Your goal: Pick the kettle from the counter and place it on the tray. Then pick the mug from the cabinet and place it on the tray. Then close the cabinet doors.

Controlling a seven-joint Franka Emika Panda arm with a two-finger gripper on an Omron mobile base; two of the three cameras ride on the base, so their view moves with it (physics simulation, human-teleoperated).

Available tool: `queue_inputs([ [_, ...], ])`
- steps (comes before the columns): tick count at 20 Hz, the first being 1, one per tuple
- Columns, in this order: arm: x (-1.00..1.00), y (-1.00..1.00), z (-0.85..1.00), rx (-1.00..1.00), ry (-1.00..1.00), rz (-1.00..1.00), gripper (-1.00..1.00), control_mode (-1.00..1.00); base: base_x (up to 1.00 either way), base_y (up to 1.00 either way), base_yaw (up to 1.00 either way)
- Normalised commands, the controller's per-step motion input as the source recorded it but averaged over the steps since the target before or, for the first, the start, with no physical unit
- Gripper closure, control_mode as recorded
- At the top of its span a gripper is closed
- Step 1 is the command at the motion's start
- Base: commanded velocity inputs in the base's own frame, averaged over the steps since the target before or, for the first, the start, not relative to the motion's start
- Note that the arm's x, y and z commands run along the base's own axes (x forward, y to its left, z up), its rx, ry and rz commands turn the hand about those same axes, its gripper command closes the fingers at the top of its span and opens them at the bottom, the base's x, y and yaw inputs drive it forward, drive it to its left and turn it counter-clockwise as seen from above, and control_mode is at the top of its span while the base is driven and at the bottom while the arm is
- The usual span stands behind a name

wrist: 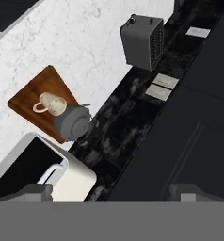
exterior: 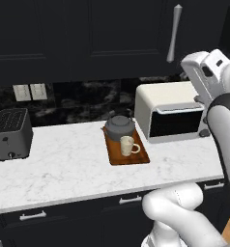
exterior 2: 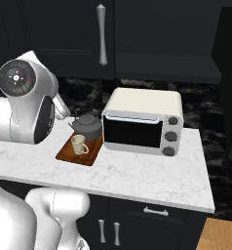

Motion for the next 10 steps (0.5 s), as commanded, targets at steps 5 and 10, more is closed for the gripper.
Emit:
queue_inputs([
  [5,-0.34,-0.67,0.0,-0.01,-0.23,-0.02,-1.0,-1.0,0.0,0.0,0.0],
  [10,-0.14,-0.71,0.0,0.05,-0.39,-0.25,-1.0,-1.0,0.0,0.0,0.0],
])
